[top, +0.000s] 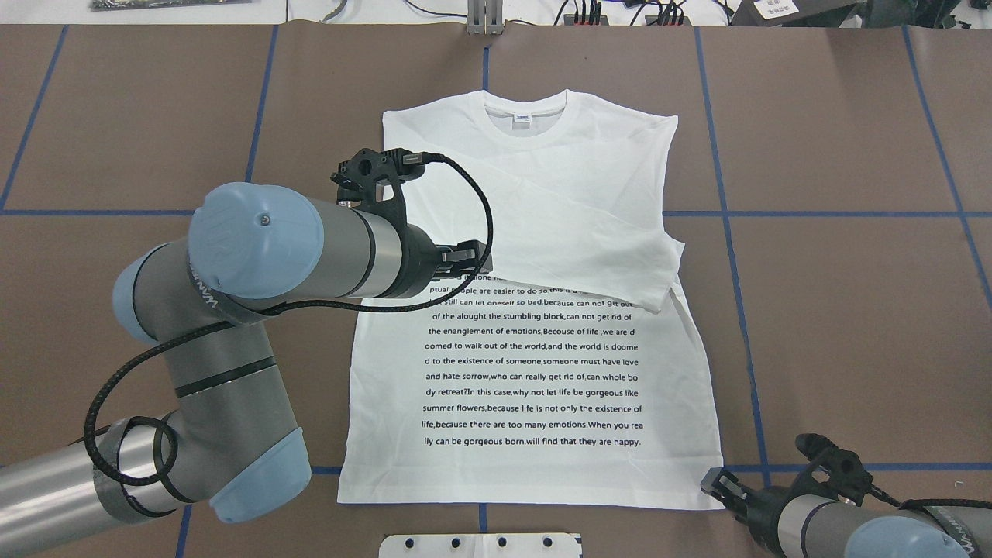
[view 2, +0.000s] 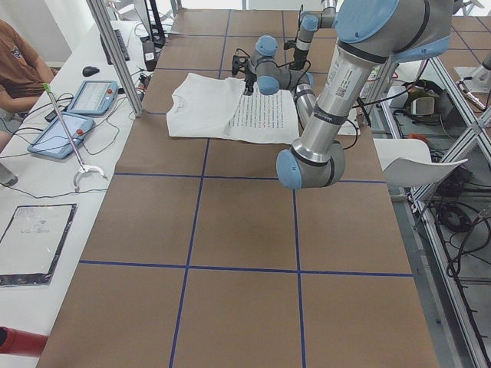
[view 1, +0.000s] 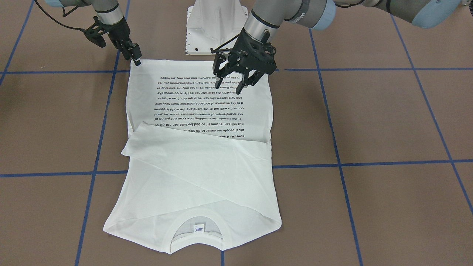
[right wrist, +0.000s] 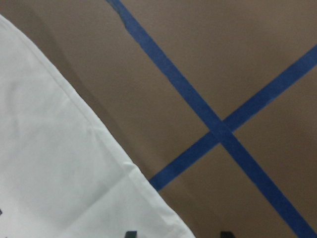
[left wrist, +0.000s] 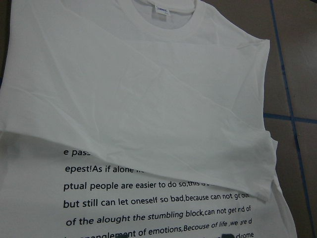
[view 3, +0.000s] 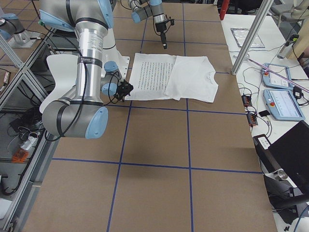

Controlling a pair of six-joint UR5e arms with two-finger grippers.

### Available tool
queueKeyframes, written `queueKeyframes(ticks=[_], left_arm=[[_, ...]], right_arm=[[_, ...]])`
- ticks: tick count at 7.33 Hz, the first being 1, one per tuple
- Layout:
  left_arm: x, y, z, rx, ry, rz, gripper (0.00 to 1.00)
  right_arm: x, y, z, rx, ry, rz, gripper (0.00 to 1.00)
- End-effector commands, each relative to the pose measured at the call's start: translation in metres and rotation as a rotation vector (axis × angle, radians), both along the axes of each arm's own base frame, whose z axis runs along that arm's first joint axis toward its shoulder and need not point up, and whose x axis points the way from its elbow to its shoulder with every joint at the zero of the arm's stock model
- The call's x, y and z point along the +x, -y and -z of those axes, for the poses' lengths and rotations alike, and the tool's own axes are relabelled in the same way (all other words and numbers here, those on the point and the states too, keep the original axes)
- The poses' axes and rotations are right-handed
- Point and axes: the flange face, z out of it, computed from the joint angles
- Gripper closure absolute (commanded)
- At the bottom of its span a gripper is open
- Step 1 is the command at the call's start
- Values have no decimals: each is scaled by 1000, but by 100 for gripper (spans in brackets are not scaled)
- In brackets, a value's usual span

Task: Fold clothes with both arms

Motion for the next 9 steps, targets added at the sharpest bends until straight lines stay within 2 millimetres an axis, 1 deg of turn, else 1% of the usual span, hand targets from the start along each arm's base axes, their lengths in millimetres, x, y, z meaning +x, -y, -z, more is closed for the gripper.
queueKeyframes(ticks=[1, 2, 3, 4, 5, 6, 8, 9], left_arm=[[0, 0, -1, 0, 1, 1, 30], [0, 0, -1, 0, 1, 1, 30], [0, 0, -1, 0, 1, 1, 30], [0, 0, -1, 0, 1, 1, 30], [0, 0, -1, 0, 1, 1, 30], [0, 0, -1, 0, 1, 1, 30], [-3, 0, 0, 2, -3, 1, 29], [-13, -7, -6, 1, -5, 0, 30]], right_arm=[[-2, -6, 0, -21, 4, -6, 38], [-2, -6, 0, -22, 4, -6, 38], [-3, -7, 0, -23, 5, -4, 41], [-2, -7, 1, -24, 6, -6, 53], [-2, -6, 1, -25, 6, -7, 89], [-1, -5, 0, -25, 5, -10, 100], [1, -5, 1, -27, 6, -7, 100], [2, -5, 4, -29, 11, -7, 100]])
